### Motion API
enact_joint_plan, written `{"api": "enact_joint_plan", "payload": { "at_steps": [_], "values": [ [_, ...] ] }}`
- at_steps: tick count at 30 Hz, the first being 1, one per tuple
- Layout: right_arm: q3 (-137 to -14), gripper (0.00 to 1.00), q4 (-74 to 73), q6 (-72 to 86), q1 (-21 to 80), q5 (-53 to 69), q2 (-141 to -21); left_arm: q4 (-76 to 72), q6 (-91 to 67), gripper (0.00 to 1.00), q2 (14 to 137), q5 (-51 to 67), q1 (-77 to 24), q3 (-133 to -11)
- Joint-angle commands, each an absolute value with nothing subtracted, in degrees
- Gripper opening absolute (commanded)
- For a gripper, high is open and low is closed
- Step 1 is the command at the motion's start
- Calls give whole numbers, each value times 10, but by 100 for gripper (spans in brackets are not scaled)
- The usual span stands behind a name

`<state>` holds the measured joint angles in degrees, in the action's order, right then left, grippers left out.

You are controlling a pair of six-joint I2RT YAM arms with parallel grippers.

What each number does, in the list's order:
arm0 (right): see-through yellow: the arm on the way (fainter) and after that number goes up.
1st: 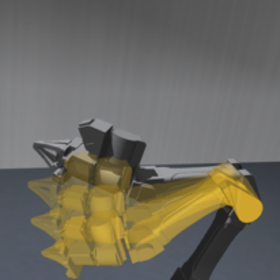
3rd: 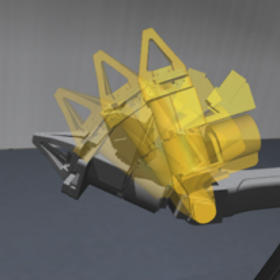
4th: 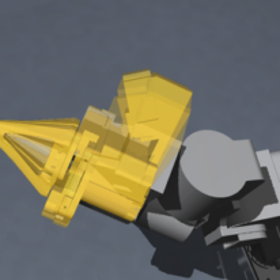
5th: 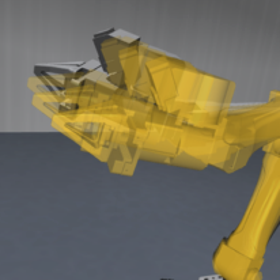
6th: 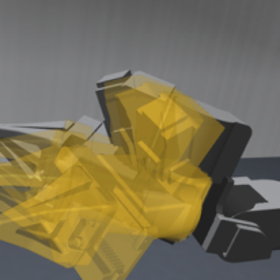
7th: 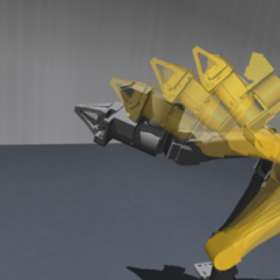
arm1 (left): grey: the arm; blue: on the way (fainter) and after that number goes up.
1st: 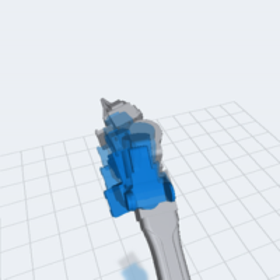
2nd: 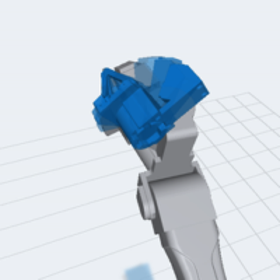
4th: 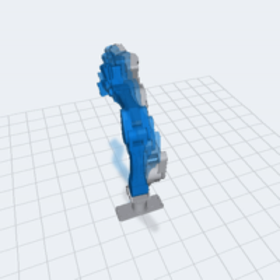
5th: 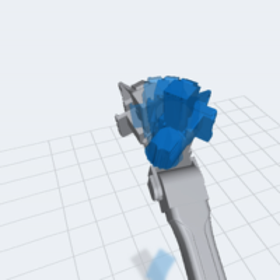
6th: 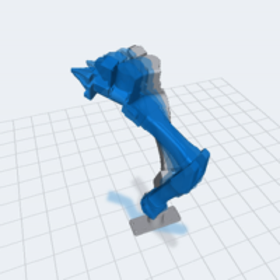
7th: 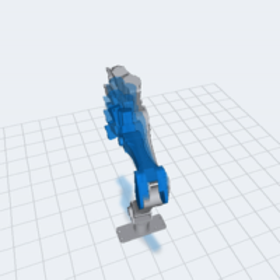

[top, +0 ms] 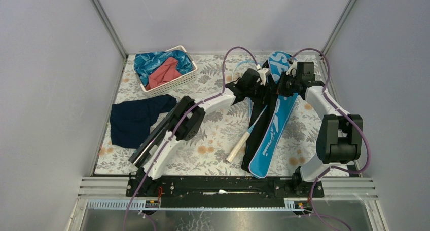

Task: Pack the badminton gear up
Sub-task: Place the racket in the racket bag.

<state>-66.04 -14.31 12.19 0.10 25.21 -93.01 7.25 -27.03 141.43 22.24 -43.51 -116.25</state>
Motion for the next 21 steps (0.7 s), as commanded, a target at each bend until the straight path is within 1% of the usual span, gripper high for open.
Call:
{"api": "enact_joint_plan", "payload": {
  "at_steps": [1,4,9,12,16,21],
  "values": [
    [-695,0,-149,85,4,294,-931,30,-230,54,1342,306,-427,-1106],
    [-700,0,-152,67,-16,291,-930,53,-194,65,1292,320,-426,-1047],
    [-707,0,-161,39,-22,322,-929,79,-142,74,1233,313,-433,-966],
    [-708,0,-164,23,-24,342,-926,83,-114,75,1217,304,-439,-933],
    [-710,0,-175,3,-27,365,-922,92,-79,76,1215,304,-455,-923],
    [-706,0,-190,-38,-32,382,-912,107,-63,72,1242,286,-462,-943]
  ]
}}
